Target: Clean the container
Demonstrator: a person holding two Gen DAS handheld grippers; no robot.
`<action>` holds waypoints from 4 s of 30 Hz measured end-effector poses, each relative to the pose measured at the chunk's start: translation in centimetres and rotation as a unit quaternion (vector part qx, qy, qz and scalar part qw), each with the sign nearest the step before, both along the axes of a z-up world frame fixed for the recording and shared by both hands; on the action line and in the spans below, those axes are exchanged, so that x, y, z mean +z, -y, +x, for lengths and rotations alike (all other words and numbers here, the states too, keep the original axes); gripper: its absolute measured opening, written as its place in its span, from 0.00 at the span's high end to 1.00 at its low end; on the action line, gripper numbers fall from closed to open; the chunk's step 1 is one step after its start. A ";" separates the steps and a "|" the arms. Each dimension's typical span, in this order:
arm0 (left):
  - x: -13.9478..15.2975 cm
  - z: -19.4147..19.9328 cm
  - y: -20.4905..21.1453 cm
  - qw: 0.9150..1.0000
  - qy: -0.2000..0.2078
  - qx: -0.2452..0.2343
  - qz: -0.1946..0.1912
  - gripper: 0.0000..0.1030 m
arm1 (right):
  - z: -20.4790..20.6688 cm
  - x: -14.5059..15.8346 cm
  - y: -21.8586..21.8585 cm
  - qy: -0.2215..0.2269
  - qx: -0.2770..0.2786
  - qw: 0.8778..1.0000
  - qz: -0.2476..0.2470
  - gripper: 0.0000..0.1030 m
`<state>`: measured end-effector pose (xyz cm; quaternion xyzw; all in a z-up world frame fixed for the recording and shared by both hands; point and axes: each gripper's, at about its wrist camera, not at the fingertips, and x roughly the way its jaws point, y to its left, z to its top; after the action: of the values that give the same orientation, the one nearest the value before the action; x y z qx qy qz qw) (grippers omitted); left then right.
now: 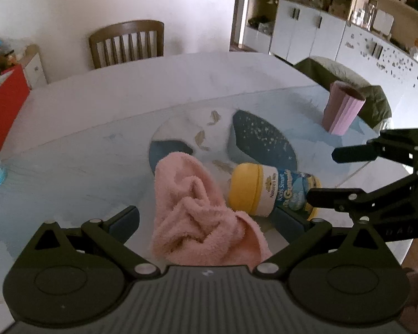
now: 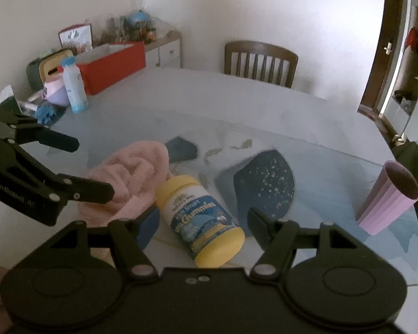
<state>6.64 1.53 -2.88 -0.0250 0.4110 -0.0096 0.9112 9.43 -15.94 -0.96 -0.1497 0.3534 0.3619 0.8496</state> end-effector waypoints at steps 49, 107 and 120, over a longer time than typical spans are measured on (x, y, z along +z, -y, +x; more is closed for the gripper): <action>1.3 3.1 -0.2 0.991 -0.006 -0.107 -0.081 0.58 | 2.5 -4.4 -4.5 0.008 0.133 0.985 -0.108 0.34; 0.7 5.6 -1.1 0.991 -0.019 -0.071 -0.110 0.62 | 2.9 -4.3 -2.7 -0.048 0.138 0.987 -0.064 0.39; -1.6 5.6 -0.8 0.993 -0.047 -0.065 -0.085 0.62 | 0.1 -3.5 0.2 0.009 0.145 0.985 -0.090 0.36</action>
<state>12.26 2.31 -4.45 -0.0762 0.4520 -0.1025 0.8829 9.53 -16.17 -4.46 -0.2789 0.3516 0.4467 0.7740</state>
